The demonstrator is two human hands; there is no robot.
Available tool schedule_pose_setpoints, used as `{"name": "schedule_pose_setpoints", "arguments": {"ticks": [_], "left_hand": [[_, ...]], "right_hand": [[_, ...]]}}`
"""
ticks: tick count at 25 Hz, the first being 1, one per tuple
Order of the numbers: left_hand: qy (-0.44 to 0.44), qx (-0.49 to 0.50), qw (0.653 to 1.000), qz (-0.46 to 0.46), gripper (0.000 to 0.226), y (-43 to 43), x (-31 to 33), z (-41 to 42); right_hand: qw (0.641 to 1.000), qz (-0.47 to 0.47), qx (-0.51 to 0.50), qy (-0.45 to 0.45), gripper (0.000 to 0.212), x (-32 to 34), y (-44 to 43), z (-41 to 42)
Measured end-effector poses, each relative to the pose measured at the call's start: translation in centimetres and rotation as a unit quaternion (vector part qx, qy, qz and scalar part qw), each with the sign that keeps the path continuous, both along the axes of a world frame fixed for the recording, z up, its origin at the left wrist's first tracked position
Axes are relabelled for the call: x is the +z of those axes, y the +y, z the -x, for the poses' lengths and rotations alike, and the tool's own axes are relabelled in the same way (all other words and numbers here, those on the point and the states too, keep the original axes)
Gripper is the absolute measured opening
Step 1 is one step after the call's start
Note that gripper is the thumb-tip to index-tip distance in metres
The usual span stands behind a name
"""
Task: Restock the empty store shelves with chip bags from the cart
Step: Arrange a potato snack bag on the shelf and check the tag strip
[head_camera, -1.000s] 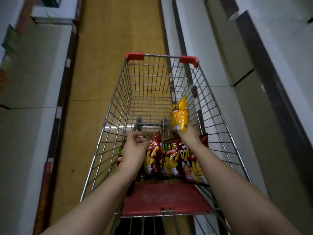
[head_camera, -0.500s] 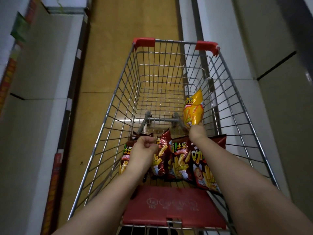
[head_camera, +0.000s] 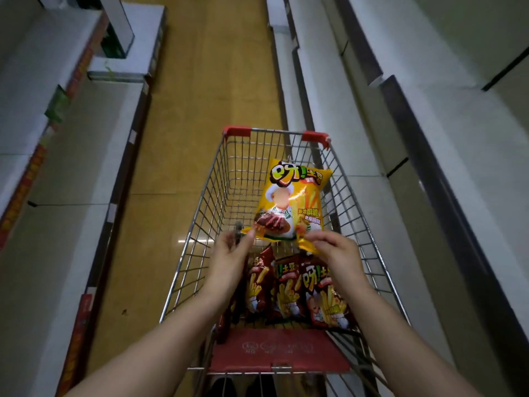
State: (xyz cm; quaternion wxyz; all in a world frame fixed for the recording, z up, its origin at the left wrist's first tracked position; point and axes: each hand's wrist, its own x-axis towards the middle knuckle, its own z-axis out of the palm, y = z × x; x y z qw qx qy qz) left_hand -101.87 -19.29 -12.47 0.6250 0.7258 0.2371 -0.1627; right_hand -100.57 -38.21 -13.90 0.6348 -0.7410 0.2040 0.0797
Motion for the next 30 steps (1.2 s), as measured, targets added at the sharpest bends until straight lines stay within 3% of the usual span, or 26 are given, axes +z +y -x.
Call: {"name": "schedule_pose_setpoints", "arguments": {"ticks": [5,9,13,17,19,24,30], "left_hand": [[-0.040,-0.083,0.988,0.121,0.042,1.7,7.5,-1.3],[-0.041,-0.175,0.972,0.152,0.086,2.3,11.3,-0.8],[-0.090,-0.155,0.955,0.235,0.056,1.1,15.5,0.9],[-0.175,-0.186,0.926,0.279,0.053,-1.4,21.4,3.0],[-0.228,-0.212,0.907,0.284,0.054,-3.1,24.4,4.4],[-0.292,-0.295,0.846,0.334,0.041,-9.3,31.2,10.3],[-0.290,-0.446,0.769,0.354,0.049,-18.5,38.0,19.7]], "right_hand": [[0.997,0.019,0.044,-0.054,0.039,8.1,0.8,4.3],[0.991,0.047,0.101,-0.080,0.044,13.9,1.4,7.5],[0.986,0.019,0.079,-0.146,0.018,20.3,0.9,9.6],[0.975,0.054,0.067,-0.207,0.063,25.3,0.5,12.4],[0.963,0.081,0.033,-0.256,0.070,27.2,-0.2,14.7],[0.927,0.105,-0.064,-0.354,0.064,33.5,-4.1,23.7],[0.852,0.270,-0.241,-0.378,0.067,39.1,-8.6,36.8]]}}
